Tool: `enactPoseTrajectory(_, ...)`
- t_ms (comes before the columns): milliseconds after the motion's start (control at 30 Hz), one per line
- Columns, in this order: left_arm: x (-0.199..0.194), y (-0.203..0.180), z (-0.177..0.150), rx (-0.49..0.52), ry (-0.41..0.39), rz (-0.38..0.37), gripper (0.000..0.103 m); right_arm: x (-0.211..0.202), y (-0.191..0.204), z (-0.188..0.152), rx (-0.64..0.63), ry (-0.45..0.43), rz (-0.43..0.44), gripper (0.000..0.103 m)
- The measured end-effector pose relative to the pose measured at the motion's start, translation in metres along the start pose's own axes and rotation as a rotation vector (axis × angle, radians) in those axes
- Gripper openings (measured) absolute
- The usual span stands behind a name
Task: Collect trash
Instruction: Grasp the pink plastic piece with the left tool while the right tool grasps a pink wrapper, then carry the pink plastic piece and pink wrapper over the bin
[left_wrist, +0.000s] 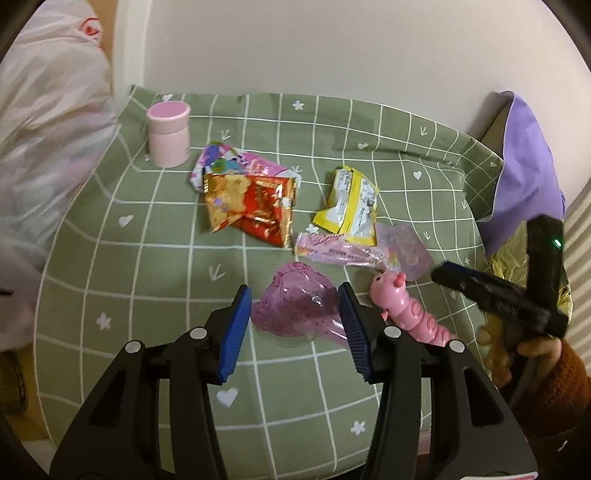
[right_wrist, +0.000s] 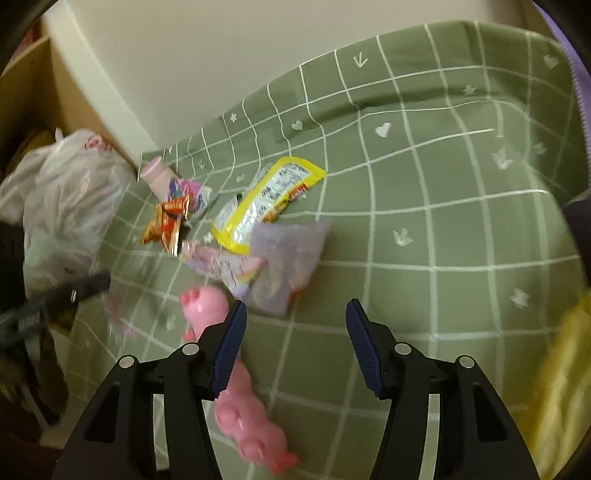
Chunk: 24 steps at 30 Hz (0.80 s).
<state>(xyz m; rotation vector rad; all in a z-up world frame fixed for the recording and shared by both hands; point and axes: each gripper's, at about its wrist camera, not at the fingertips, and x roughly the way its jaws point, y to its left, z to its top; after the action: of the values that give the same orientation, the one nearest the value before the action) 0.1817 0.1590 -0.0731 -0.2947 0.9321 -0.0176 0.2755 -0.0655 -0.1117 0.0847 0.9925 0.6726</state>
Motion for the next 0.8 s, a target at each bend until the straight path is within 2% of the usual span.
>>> enactPoseTrajectory(33,-0.003,0.002,-0.002,-0.003,0.0,0.006,0.046,0.006,0.001,0.003,0.002,0.006,0.001,0.048)
enactPoseTrajectory(67,-0.005,0.004,-0.004,-0.006,0.002,0.011,0.046,0.012,0.003,0.005,0.002,0.016,0.001,0.04)
enactPoseTrajectory(100,-0.007,0.005,-0.004,-0.006,0.003,0.015,0.046,0.019,0.005,0.006,-0.001,0.03,0.002,0.029)
enactPoseTrajectory(200,-0.013,0.01,-0.008,-0.007,0.001,0.026,0.046,0.028,0.012,0.008,-0.022,0.047,0.009,0.008)
enactPoseTrajectory(300,-0.017,0.016,-0.009,-0.022,-0.006,0.029,0.046,0.019,0.02,0.007,-0.053,0.03,0.015,0.004)
enactPoseTrajectory(533,-0.014,0.01,-0.008,-0.025,-0.009,-0.006,0.046,-0.029,0.021,0.007,-0.053,-0.055,0.015,0.004)
enactPoseTrajectory(800,-0.02,-0.015,0.005,0.03,-0.052,-0.05,0.046,-0.083,0.025,0.008,-0.07,-0.161,-0.058,0.004)
